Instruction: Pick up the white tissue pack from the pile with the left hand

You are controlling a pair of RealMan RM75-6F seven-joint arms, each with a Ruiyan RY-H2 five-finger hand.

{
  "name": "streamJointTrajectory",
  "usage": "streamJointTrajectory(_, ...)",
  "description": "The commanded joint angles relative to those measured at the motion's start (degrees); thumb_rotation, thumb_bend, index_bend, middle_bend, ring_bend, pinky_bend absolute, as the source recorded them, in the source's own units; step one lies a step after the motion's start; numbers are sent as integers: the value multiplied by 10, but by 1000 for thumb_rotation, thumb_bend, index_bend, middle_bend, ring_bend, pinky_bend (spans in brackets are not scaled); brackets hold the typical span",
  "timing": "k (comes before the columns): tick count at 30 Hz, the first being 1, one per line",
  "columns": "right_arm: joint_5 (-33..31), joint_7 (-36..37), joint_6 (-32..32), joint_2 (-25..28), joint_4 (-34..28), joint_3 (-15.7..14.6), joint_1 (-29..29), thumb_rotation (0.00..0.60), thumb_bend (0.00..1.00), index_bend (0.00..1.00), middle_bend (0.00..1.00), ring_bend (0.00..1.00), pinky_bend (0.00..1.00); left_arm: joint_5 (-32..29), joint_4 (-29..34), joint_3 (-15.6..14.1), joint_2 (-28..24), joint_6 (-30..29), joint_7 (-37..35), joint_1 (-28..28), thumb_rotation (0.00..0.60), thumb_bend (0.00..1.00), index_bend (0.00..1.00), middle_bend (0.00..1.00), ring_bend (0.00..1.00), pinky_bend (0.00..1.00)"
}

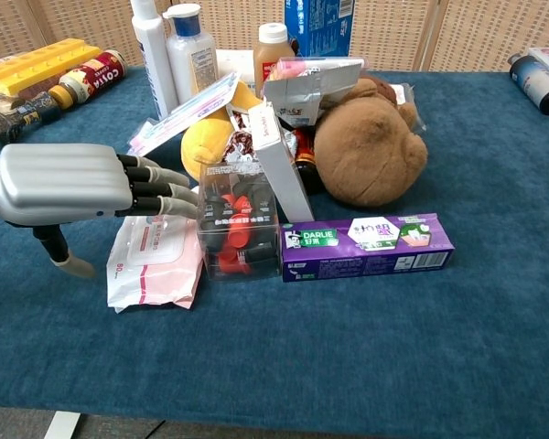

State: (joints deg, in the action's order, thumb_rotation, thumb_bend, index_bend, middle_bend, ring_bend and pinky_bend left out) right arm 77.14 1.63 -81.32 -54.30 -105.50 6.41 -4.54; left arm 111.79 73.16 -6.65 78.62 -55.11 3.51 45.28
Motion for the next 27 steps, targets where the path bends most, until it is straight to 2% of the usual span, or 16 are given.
streamJointTrajectory(1, 1, 2, -1, 1, -1, 0, 1, 600, 0, 0, 0, 0, 0, -5, 3, -2, 3, 5, 4, 5, 600, 0, 33, 0, 0, 167)
streamJointTrajectory(13, 4, 5, -1, 2, -1, 0, 1, 600, 0, 0, 0, 0, 0, -22, 1, -7, 15, 43, 27, 33, 600, 0, 42, 0, 0, 175)
streamJointTrajectory(16, 4, 9, -2, 3, 0, 1, 2, 600, 0, 0, 0, 0, 0, -30, 3, -6, 19, 43, 25, 36, 600, 0, 90, 3, 5, 231)
streamJointTrajectory(18, 4, 11, -2, 4, 0, 1, 2, 600, 0, 0, 0, 0, 0, -34, 3, -6, 22, 43, 25, 38, 600, 0, 167, 90, 58, 302)
streamJointTrajectory(19, 4, 12, -2, 4, 0, 1, 2, 600, 0, 0, 0, 0, 0, -35, 4, -6, 23, 45, 26, 39, 600, 0, 248, 202, 139, 364)
streamJointTrajectory(20, 5, 12, -2, 4, 0, 1, 2, 600, 0, 0, 0, 0, 0, -37, 4, -7, 25, 47, 28, 40, 600, 0, 299, 272, 195, 404)
streamJointTrajectory(21, 6, 13, -2, 4, 0, 1, 2, 600, 0, 0, 0, 0, 0, -39, 5, -7, 26, 47, 30, 40, 600, 0, 385, 371, 297, 468)
streamJointTrajectory(23, 7, 14, -3, 4, 0, 1, 2, 600, 0, 0, 0, 0, 0, -41, 5, -6, 30, 44, 37, 40, 600, 0, 498, 492, 430, 540)
streamJointTrajectory(27, 7, 16, -4, 4, 1, 1, 3, 600, 0, 0, 0, 0, 0, -40, 5, -5, 32, 26, 46, 37, 600, 0, 634, 650, 577, 622)
